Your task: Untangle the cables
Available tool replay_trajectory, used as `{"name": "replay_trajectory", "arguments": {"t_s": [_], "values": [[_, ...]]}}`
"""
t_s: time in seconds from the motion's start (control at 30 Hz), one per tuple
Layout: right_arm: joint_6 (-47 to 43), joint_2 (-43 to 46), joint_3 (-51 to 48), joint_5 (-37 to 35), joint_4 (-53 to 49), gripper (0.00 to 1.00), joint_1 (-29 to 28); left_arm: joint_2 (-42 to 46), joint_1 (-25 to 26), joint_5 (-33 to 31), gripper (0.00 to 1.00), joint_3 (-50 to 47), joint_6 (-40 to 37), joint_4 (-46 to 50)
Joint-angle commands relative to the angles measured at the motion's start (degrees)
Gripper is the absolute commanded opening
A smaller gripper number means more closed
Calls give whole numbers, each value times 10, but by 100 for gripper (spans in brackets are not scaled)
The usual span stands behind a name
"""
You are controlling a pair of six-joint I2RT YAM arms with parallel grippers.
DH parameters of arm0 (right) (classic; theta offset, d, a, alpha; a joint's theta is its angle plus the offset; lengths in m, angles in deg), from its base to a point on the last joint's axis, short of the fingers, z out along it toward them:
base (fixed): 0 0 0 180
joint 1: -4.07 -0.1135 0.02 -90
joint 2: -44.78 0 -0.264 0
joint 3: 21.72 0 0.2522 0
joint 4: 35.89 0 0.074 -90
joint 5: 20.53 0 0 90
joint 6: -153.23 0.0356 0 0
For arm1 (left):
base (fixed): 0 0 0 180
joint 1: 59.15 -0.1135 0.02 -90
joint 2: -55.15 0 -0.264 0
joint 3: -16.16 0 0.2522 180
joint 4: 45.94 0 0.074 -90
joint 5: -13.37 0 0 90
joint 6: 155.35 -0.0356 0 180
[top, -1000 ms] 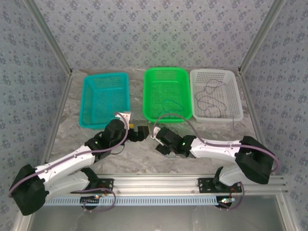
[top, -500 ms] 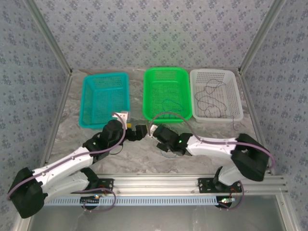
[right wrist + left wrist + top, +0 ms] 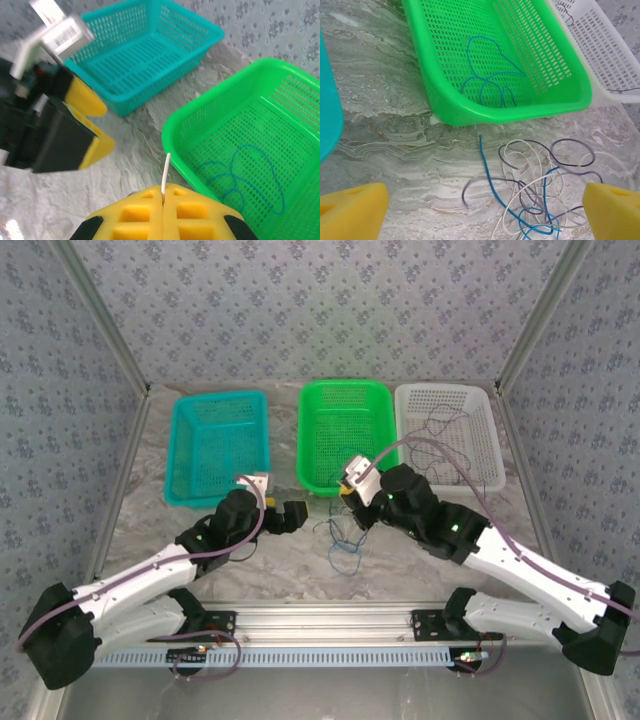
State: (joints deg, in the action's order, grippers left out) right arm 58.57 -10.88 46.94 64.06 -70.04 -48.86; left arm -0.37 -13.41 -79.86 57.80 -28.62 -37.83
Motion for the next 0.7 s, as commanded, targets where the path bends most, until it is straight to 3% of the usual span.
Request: {"name": "replay_trajectory", "arguments": {"t_s": [0.0,0.27,0.5,0.67], "values": [[27,7,44,75,-35,0,22,-8,1,22,99,8,-7,-37],[87,-14,93,187,-35,0,81,-20,37,26,100,19,-43,-95],[117,-11,86,227,-9,0,96,-48,76,-44,99,37,-56,-121],[116,-4,77,232,-2,0,97,-101,76,-17,96,85,-42,-91]]}}
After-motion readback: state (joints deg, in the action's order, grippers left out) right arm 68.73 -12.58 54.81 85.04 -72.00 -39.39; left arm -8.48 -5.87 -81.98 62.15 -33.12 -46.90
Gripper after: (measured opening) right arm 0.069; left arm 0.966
